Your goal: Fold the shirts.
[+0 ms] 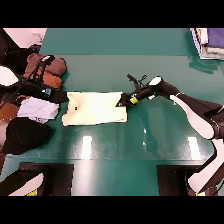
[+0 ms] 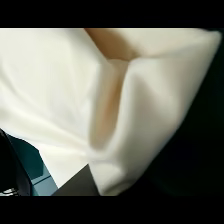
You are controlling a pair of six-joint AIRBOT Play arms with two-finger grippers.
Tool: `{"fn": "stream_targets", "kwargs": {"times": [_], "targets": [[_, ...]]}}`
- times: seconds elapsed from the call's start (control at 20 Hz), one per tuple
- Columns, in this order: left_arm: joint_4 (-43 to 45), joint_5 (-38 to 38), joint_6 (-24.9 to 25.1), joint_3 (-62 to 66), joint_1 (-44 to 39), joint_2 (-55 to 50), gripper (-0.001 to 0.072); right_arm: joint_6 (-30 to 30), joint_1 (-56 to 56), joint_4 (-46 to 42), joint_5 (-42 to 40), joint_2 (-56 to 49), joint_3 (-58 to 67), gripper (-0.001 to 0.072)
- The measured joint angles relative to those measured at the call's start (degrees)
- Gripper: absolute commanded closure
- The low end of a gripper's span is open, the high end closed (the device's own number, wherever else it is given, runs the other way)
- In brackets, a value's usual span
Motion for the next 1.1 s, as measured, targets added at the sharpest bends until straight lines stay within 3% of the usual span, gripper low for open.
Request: {"fn": "stream_targets", "kwargs": {"times": [0.2, 0.4, 0.75, 1.1], "targets": [[-0.9, 0.7, -0.5, 0.0, -2.0, 0.0, 0.0683, 1.6, -2.3, -1.7, 2.2, 2.9, 1.7, 0.0701], [-1.3, 3.6, -2.2, 0.0, -7.0, 0.0, 0.0683, 7.2, -10.8, -11.9, 3.1, 13.0, -0.6, 0.0701], [-1.6, 11.9, -6.1, 0.0, -17.4, 0.0, 0.0683, 10.2, -42.6, -23.8, 2.7, 34.0, -13.7, 0.0700], [-1.6, 14.1, -10.2, 0.0, -20.0, 0.0, 0.0683, 11.1, -75.6, -27.5, -3.3, 40.3, -20.0, 0.0700]]}}
